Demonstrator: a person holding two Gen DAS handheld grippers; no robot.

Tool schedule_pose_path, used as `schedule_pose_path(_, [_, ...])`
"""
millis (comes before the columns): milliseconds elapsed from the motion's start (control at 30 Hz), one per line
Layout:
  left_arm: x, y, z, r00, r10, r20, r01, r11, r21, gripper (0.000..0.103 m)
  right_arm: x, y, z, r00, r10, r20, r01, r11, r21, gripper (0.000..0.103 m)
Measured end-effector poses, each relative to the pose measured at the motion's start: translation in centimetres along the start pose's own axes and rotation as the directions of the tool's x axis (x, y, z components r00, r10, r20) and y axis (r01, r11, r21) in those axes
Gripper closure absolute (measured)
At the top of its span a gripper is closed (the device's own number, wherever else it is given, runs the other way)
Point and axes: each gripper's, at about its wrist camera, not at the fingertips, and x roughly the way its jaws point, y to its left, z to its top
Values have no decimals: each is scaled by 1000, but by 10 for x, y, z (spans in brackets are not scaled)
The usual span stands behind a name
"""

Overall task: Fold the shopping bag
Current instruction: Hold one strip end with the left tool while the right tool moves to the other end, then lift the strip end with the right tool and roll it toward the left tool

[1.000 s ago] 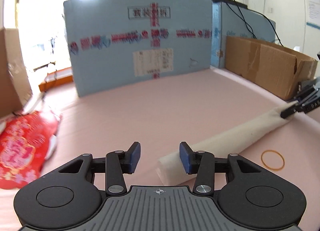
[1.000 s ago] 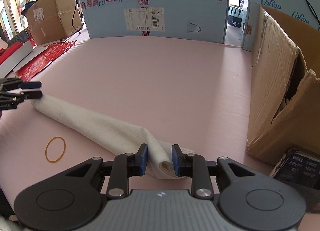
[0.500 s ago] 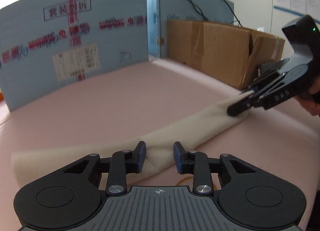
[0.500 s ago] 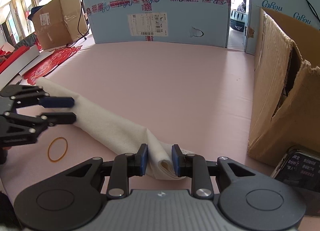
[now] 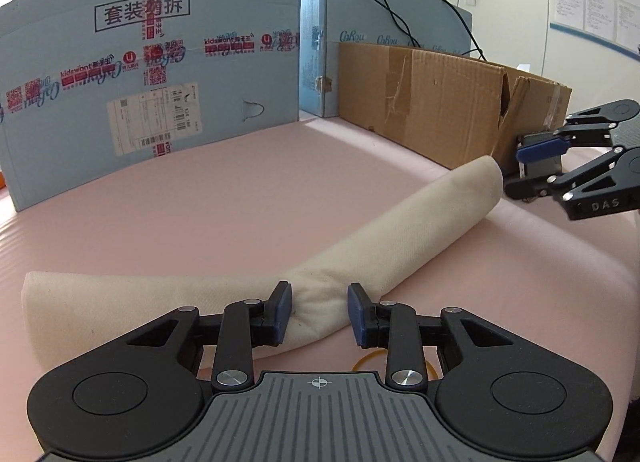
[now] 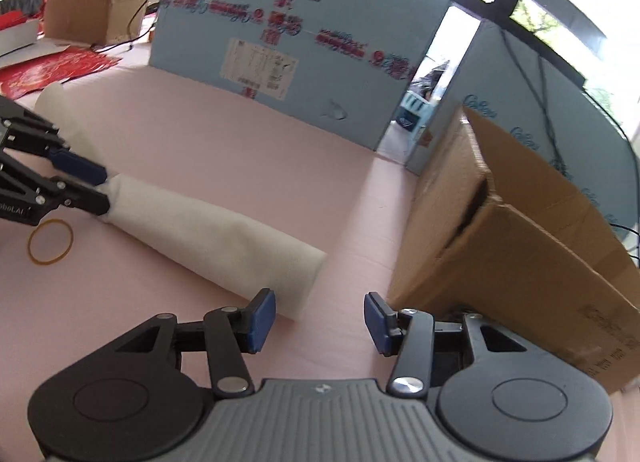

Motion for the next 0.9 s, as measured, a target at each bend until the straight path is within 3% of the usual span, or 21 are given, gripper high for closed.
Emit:
schedule_pose_path(67, [0,3,0,1000,-10,5,10,1000,-12,72,-15,-10,-4,999,39,26,-41,992,115,51])
schedule_pose_path(133, [1,3,-1,1000,-14,8,14,1000,-14,72,-22,-22,-11,986,155,55,-164,950,267,51])
schedule_pose_path(167, [1,3,0,1000,-13,9,13,1000,-12,71,-19,-25,-15,967,243,71,-253,901,352,51])
schedule_pose_path(233, [1,2,0,1000,-12,10,12,1000,-3,69,-3,-27,-21,909,402,107,-399,767,503,51])
schedule_pose_path(367, [2,-2,-1,1000,-2,12,2,1000,17,68,41,-12,-17,859,494,133,-439,578,687,51])
schedule_pose_path(433, [2,-2,-1,1000,-2,12,1,1000,19,68,58,-2,-12,846,515,139,-439,522,732,51])
schedule_pose_path(533, [2,-1,-1,1000,-8,13,8,1000,15,67,70,17,-4,865,473,168,-427,519,741,51])
schedule_pose_path(633, [3,-2,-1,1000,-11,13,10,1000,23,63,67,36,4,908,388,158,-376,588,716,50])
schedule_pose_path(767, [3,-5,-2,1000,-14,11,13,999,37,59,62,64,16,953,276,129,-294,722,626,51])
schedule_pose_path(900, [1,1,-2,999,-37,21,37,999,7,59,61,81,23,974,205,101,-227,815,533,60])
